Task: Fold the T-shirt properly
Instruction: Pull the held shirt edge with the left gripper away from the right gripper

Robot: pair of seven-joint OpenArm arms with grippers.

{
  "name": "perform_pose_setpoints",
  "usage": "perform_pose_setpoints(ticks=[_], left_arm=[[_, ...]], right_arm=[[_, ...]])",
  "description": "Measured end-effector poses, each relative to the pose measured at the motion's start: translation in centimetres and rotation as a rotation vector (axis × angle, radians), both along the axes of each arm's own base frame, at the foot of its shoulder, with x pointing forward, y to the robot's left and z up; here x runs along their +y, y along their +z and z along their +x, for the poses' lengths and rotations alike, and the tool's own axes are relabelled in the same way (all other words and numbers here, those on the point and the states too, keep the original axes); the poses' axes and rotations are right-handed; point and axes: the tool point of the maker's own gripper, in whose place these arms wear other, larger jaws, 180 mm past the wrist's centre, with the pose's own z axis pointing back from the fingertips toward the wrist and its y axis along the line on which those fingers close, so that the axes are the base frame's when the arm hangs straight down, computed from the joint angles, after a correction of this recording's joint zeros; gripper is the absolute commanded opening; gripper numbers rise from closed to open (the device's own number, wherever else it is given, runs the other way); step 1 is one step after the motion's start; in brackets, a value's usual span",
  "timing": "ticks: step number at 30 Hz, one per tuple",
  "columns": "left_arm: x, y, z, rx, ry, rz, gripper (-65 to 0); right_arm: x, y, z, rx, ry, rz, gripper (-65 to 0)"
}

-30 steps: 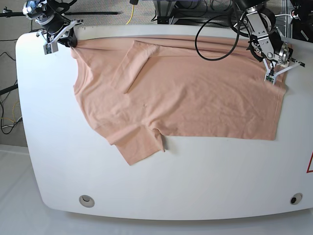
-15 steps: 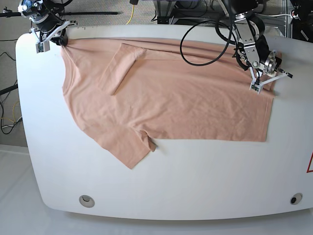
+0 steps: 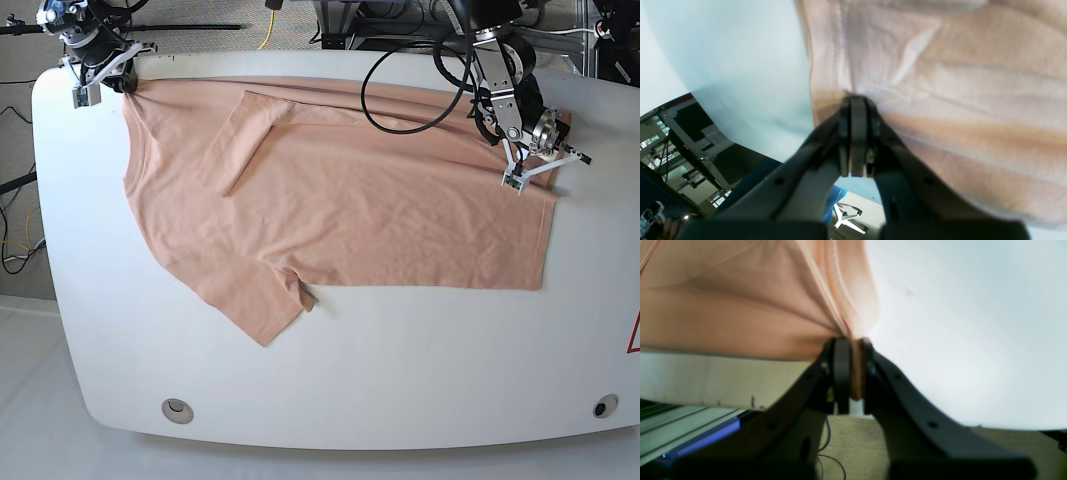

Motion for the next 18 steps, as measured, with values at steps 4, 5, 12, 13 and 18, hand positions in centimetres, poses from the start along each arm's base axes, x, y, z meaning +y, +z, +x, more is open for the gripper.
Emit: perform_pose_setpoints(ticks=[4, 5, 12, 13, 18], left_arm=[[0.0, 0.01, 0.02, 0.0, 0.0, 0.0, -65.0], [-0.01, 0.01, 0.02, -0.001, 0.0, 0.0, -65.0], [-0.01, 0.0, 0.01, 0.0, 0.0, 0.0, -65.0], [0.0, 0.0, 0.01, -0.001, 0.0, -0.001, -65.0], [-0.01, -0.02, 0.01, 0.0, 0.0, -0.001, -65.0]], right_arm=[[-0.03, 0.0, 0.0, 0.0, -0.002, -0.001, -44.2], [-0.04, 0.01, 0.01, 0.0, -0.003, -0.001, -38.5], [-0.6, 0.38, -0.01, 0.012, 0.001, -0.039, -18.9], [-0.72, 0.47, -0.06, 0.019, -0.001, -0.048, -19.4], [-0.46, 0.63, -0.61, 0.039, -0.003, -0.061, -21.7]])
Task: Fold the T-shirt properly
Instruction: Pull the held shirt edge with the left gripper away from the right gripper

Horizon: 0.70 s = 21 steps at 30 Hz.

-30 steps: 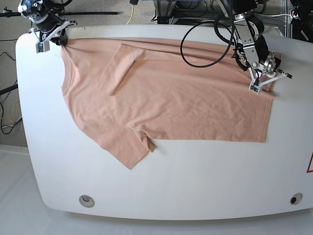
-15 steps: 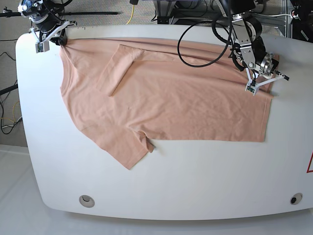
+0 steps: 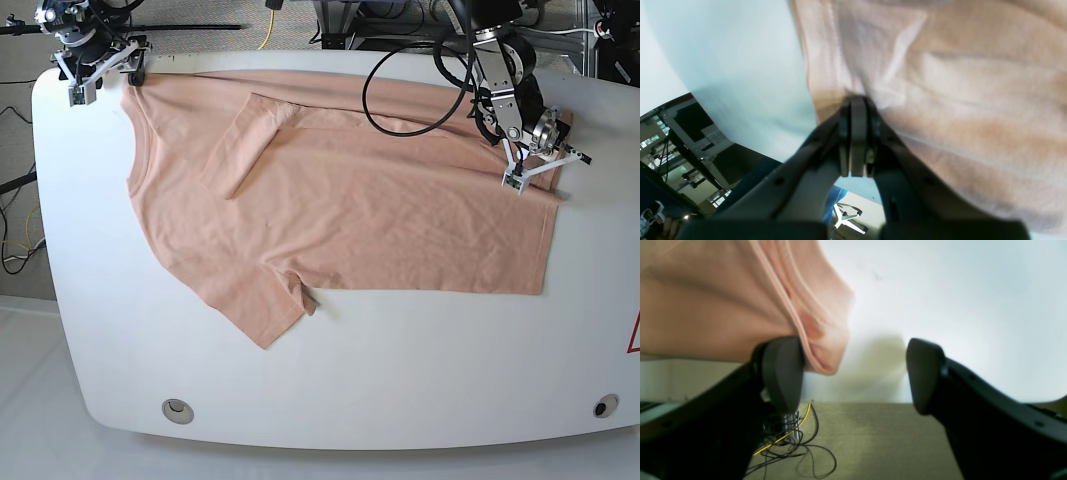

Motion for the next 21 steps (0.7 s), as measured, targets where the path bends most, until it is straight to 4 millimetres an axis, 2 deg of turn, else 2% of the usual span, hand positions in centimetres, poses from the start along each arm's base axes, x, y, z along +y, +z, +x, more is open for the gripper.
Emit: perform_pose_setpoints(ticks=[14, 21], left_arm=[[0.0, 0.2, 0.2, -0.005, -0.003, -0.001, -65.0], [-2.1, 1.2, 1.3, -0.06, -0.03, -0.082, -65.0]], right_arm=[[0.1, 1.5, 0.0, 0.049, 0.043, -0.073, -21.4], [0.2, 2.5, 0.8, 0.049, 0.057, -0.101, -21.4]])
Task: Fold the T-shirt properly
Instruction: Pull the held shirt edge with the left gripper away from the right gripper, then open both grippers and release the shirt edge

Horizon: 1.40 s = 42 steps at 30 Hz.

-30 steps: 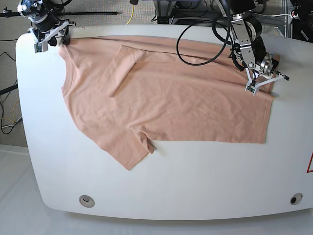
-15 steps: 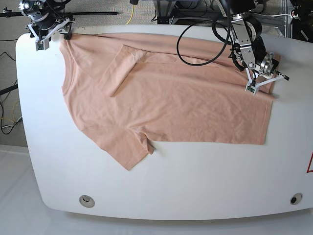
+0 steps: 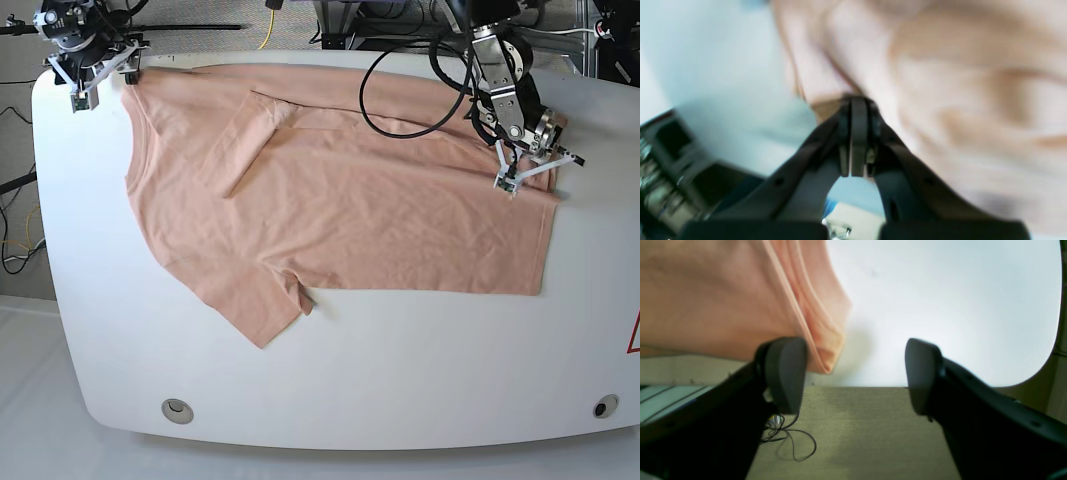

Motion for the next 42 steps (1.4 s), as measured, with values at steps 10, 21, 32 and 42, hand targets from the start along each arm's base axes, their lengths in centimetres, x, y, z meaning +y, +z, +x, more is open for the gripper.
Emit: perform_pose_setpoints(ticks=[10, 21, 32, 42], left_arm=[[-2.1, 0.1, 0.5, 0.021, -0.046, -0.017, -65.0], [-2.0, 0.2, 0.3, 0.021, -0.044, -0.013, -65.0], [0.0, 1.3, -0.9, 0.076, -0.049, 0.119, -65.0], [1.5, 2.7, -0.4, 0.077, -0.037, 0.206, -65.0]], right_arm=[[0.1, 0.7, 1.0, -0.027, 0.01, -0.012, -21.5], [0.3, 0.8, 0.6, 0.006, 0.009, 0.001, -21.8], [1.0, 1.2, 1.4, -0.027, 0.011, 0.056, -21.5], [1.8, 1.2, 2.9, -0.033, 0.033, 0.066, -21.7]])
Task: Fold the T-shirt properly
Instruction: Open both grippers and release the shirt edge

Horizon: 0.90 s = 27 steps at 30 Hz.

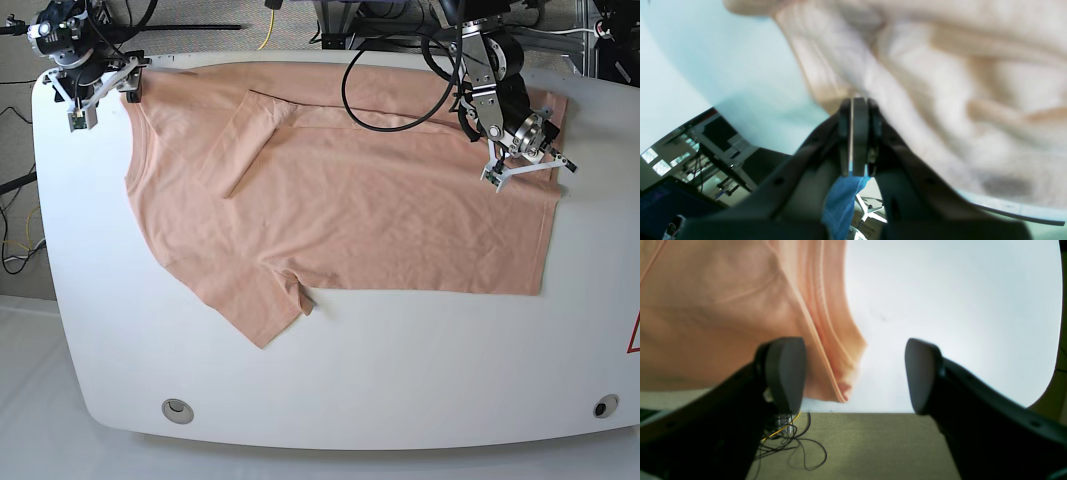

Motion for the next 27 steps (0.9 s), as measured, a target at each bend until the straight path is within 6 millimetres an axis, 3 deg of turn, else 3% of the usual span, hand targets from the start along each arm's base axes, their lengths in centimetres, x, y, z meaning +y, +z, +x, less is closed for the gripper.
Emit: perform_pose_setpoints(ticks=[12, 18, 27], left_arm=[[1.1, 2.8, 1.3, -0.079, 0.019, 0.05, -65.0], [-0.3, 3.1, 3.6, -0.211, 0.041, -0.121, -65.0], [-0.1, 4.6, 6.9, -0.467, 0.064, -0.316, -65.0]], right_arm=[[2.6, 0.2, 1.7, -0.018, 0.083, 0.023, -21.7], [2.7, 0.6, 2.7, -0.044, 0.084, 0.025, -21.5], [3.5, 0.6, 3.4, -0.056, 0.105, 0.036, -21.4]])
